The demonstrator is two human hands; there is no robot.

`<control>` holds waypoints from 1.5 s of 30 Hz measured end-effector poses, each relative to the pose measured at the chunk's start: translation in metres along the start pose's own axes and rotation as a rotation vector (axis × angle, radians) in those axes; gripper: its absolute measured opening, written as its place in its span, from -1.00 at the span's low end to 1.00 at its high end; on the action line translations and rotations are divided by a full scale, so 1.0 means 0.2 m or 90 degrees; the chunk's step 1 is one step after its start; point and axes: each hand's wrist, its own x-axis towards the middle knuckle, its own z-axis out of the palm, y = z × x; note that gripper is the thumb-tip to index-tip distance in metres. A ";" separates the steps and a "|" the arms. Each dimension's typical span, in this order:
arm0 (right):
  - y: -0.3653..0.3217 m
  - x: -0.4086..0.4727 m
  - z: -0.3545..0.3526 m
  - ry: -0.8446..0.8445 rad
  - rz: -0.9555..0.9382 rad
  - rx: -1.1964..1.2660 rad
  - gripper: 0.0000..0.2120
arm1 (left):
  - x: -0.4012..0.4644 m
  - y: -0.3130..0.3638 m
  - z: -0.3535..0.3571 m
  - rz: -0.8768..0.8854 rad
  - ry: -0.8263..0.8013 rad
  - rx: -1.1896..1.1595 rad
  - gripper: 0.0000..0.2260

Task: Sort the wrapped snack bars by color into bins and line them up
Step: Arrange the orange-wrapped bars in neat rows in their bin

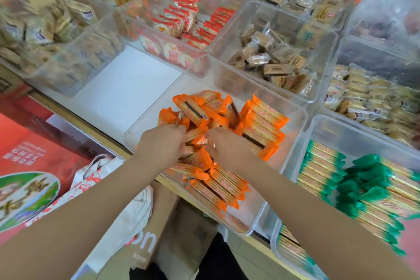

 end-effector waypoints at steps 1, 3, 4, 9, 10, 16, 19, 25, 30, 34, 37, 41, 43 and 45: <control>-0.01 0.00 0.03 -0.010 0.009 0.025 -0.67 | -0.01 -0.03 0.00 -0.004 0.028 -0.039 -0.77; -0.03 0.00 0.08 0.003 0.042 0.089 -0.60 | -0.04 -0.10 0.01 -0.038 0.087 -0.180 -0.72; -0.04 0.01 0.09 0.016 0.063 0.126 -0.60 | -0.06 -0.14 0.00 -0.065 0.126 -0.264 -0.70; -0.09 0.04 0.16 -0.009 0.006 0.128 -0.57 | -0.12 -0.31 -0.05 -0.179 0.181 -0.610 -0.78; -0.10 0.04 0.17 -0.007 -0.018 0.066 -0.53 | -0.13 -0.33 -0.05 -0.181 0.171 -0.660 -0.82; -0.15 0.05 0.18 0.078 -0.052 0.034 -0.68 | -0.19 -0.34 -0.04 -0.196 0.113 -0.870 -0.87; -0.12 -0.01 0.10 0.100 0.041 0.270 -0.75 | -0.19 -0.33 -0.03 -0.179 0.100 -0.881 -0.87; 0.02 -0.25 -0.05 0.222 0.276 0.691 -0.82 | -0.13 -0.19 -0.05 -0.069 0.052 -0.825 -0.90; 0.17 -0.38 -0.14 0.275 0.303 0.698 -0.86 | 0.04 0.05 0.00 0.074 -0.014 -0.615 -0.79; 0.27 -0.45 -0.17 0.323 0.291 0.587 -0.85 | 0.19 0.26 0.05 0.150 0.007 -0.528 -0.78; 0.32 -0.47 -0.17 0.327 0.270 0.427 -0.85 | 0.30 0.35 0.12 0.190 -0.017 -0.500 -0.75; 0.33 -0.45 -0.16 0.327 0.195 0.532 -0.86 | 0.38 0.39 0.18 0.218 0.039 -0.376 -0.73; 0.32 -0.42 -0.15 0.326 0.180 0.660 -0.88 | 0.39 0.39 0.19 0.199 0.049 -0.370 -0.67; 0.31 -0.40 -0.15 0.304 0.176 0.783 -0.82 | 0.38 0.38 0.21 0.166 0.032 -0.395 -0.60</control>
